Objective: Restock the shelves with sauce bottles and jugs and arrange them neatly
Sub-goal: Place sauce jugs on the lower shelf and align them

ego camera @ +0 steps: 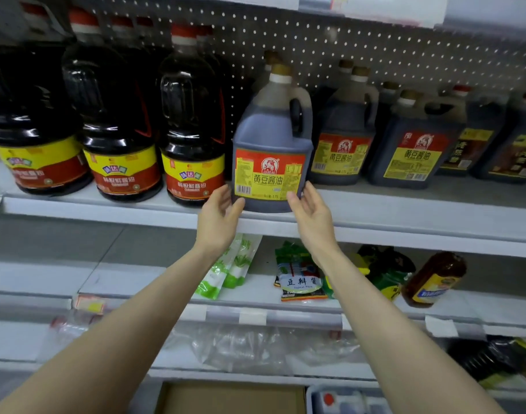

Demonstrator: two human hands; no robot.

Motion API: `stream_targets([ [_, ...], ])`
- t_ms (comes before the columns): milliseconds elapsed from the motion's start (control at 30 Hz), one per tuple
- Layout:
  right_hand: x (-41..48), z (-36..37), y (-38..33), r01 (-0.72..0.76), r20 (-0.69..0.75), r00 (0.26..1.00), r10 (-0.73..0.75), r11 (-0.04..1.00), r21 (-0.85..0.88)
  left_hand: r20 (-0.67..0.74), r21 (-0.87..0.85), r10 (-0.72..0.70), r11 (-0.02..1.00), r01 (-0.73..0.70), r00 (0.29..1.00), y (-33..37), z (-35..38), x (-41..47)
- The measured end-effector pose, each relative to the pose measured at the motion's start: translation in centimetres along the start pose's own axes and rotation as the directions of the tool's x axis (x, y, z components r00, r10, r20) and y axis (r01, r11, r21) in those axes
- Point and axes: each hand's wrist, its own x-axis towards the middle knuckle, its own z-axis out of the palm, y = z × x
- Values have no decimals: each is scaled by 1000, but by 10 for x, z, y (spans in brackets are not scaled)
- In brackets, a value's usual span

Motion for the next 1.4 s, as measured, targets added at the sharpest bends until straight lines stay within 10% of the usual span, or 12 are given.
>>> stream_targets([
  [600, -192, -4, 206, -321, 136, 927, 350, 927, -194, 59, 128, -381, 920, 371, 923, -187, -19, -223],
  [1133, -388, 33, 506, -710, 203, 531, 823, 563, -423, 6, 293, -789, 589, 754, 614, -466, -20, -427],
  [1400, -433, 51, 611, -675, 253, 465, 849, 524, -520, -33, 358, -856, 471, 806, 516, -551, -30, -464],
])
